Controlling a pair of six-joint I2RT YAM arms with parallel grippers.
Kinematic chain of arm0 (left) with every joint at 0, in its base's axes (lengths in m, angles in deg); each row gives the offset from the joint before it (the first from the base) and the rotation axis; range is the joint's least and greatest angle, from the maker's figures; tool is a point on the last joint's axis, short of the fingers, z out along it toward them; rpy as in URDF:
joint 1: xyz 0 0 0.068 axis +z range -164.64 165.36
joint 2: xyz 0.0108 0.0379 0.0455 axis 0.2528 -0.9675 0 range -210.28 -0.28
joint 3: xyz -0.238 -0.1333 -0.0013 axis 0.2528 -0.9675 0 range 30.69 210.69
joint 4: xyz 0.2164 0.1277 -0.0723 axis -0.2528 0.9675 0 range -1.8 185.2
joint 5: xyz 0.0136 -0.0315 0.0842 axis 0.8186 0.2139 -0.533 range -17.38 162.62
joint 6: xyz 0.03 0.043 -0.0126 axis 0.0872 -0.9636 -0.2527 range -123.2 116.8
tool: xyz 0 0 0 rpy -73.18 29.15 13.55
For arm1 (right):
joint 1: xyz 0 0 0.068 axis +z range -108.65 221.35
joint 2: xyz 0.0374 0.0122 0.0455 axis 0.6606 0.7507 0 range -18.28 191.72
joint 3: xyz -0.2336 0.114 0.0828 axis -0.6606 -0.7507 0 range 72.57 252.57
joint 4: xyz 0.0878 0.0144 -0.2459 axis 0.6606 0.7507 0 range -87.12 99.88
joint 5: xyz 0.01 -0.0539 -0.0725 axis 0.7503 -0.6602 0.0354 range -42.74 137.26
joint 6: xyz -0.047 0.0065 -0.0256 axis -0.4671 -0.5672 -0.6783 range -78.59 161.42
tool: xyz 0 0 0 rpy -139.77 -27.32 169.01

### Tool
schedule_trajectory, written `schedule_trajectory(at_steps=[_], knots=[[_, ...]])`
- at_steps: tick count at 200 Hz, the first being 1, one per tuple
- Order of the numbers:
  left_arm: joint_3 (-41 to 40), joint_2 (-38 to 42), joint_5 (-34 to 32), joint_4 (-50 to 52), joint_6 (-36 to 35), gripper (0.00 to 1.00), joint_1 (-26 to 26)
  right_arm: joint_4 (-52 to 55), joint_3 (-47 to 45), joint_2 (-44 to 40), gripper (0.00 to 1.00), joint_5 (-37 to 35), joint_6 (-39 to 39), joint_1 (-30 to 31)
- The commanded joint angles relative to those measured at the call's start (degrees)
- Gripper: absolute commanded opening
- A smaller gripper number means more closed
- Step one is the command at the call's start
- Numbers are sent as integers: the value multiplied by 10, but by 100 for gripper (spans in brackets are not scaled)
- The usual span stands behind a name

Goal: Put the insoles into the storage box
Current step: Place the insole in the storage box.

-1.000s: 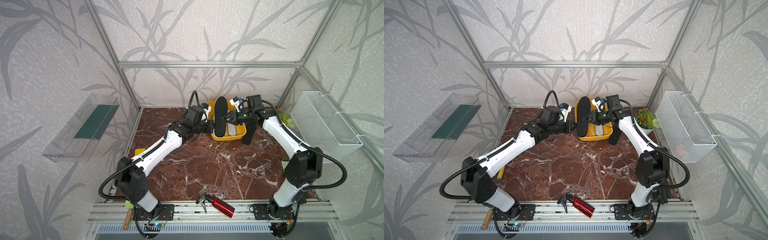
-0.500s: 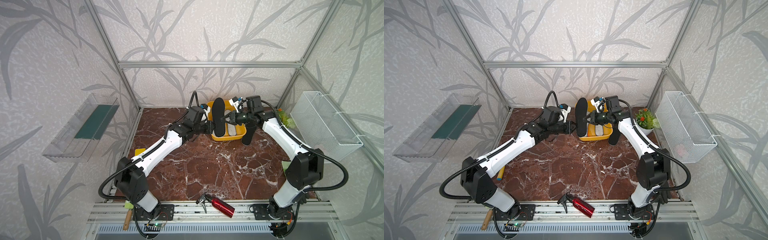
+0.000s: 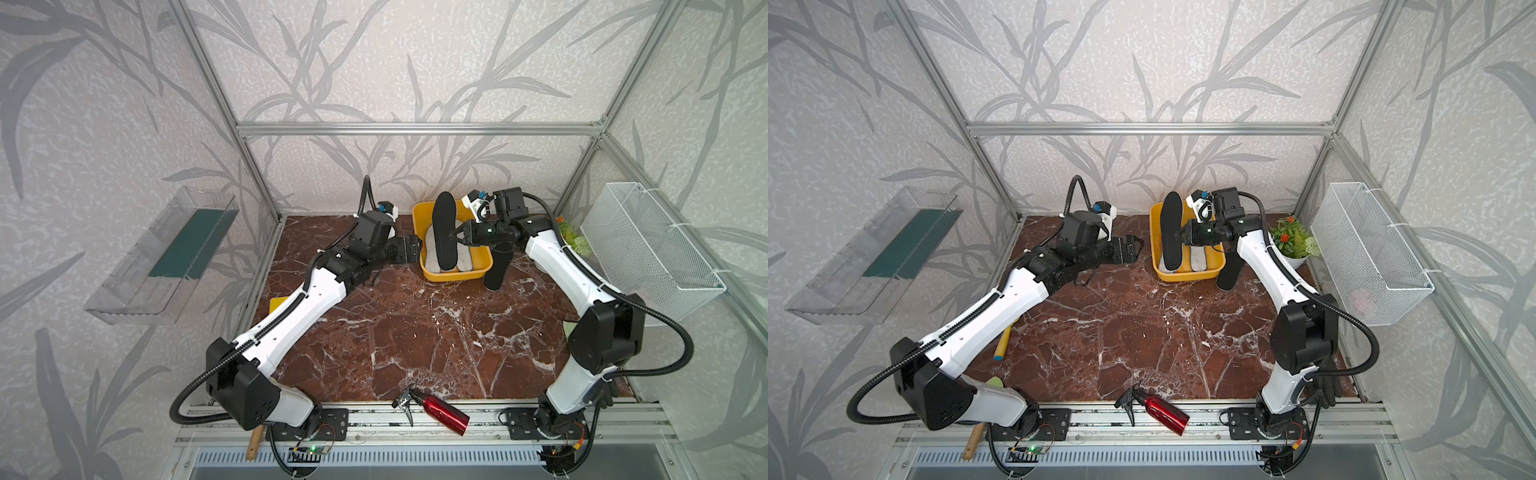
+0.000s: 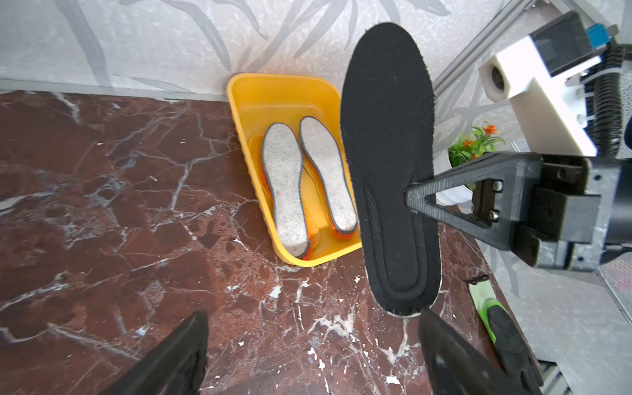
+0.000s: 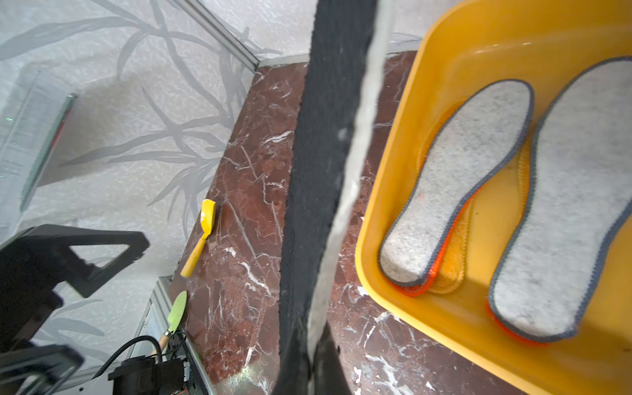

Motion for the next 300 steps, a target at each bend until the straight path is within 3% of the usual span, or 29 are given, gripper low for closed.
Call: schedule_trajectory(at_steps=[1, 55, 113, 300], knots=[[-24, 16, -26, 17, -4, 96, 11, 9, 18, 49, 0, -18, 2, -4], [-62, 54, -24, 11, -26, 97, 36, -21, 69, 156, 0, -28, 42, -3], [-92, 67, 13, -13, -25, 98, 56, 19, 171, 253, 0, -37, 43, -1], [-67, 28, 42, 4, -30, 98, 61, 61, 294, 390, 0, -33, 48, 1]])
